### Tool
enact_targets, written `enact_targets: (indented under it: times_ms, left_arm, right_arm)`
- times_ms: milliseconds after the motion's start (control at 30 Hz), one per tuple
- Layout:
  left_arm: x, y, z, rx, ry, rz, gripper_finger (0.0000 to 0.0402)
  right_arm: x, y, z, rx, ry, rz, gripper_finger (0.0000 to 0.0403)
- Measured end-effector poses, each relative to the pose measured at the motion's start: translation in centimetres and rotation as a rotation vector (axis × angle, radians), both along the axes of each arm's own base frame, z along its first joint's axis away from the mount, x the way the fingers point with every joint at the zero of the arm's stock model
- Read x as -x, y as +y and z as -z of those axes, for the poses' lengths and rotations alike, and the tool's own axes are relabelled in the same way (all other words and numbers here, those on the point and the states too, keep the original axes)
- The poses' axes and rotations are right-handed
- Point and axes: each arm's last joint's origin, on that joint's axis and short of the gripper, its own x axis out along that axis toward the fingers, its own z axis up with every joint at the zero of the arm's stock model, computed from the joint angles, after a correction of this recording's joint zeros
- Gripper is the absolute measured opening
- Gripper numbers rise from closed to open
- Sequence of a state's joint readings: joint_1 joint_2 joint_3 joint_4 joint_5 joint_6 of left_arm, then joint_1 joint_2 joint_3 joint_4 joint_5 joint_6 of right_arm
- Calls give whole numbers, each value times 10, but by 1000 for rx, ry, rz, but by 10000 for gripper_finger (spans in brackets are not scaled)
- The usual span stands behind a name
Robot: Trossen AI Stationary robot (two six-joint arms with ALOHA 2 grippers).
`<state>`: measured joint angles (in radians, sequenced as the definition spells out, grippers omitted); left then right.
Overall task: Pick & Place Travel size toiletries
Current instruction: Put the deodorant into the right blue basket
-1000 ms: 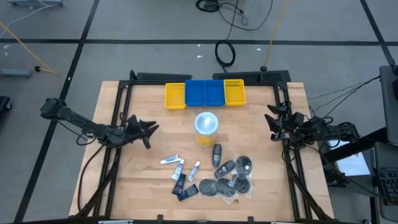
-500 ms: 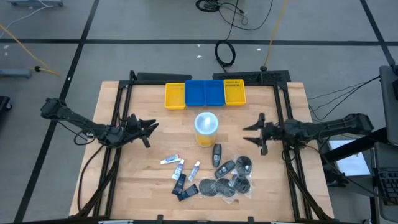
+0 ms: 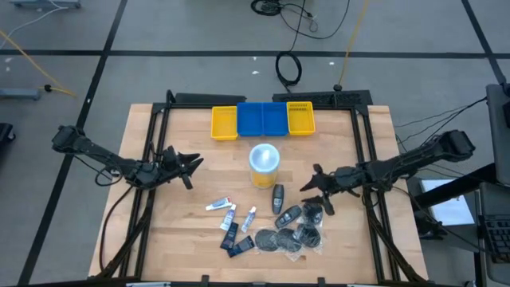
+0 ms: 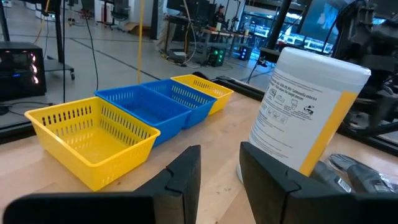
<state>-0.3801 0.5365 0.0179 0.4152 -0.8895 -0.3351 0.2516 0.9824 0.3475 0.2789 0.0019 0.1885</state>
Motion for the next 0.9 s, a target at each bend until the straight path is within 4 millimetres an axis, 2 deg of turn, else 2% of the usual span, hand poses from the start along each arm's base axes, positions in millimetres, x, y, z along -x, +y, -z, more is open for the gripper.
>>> enact_targets:
  times_ms: [100,233,367,567,900]
  left_arm:
    - [0,0,0,5,-3,0,113]
    - [0,0,0,12,-6,0,113]
    - [0,0,0,12,-6,0,113]
    - [0,0,0,12,-6,0,113]
    - [0,0,0,8,-4,0,113]
  right_arm:
    - [-11,12,-4,66,40,-21,195]
    - [-21,23,1,165,195,5,223]
    - [-30,31,7,179,259,7,258]
    - [-32,36,17,185,308,-19,297]
    - [-33,38,20,162,323,-50,303]
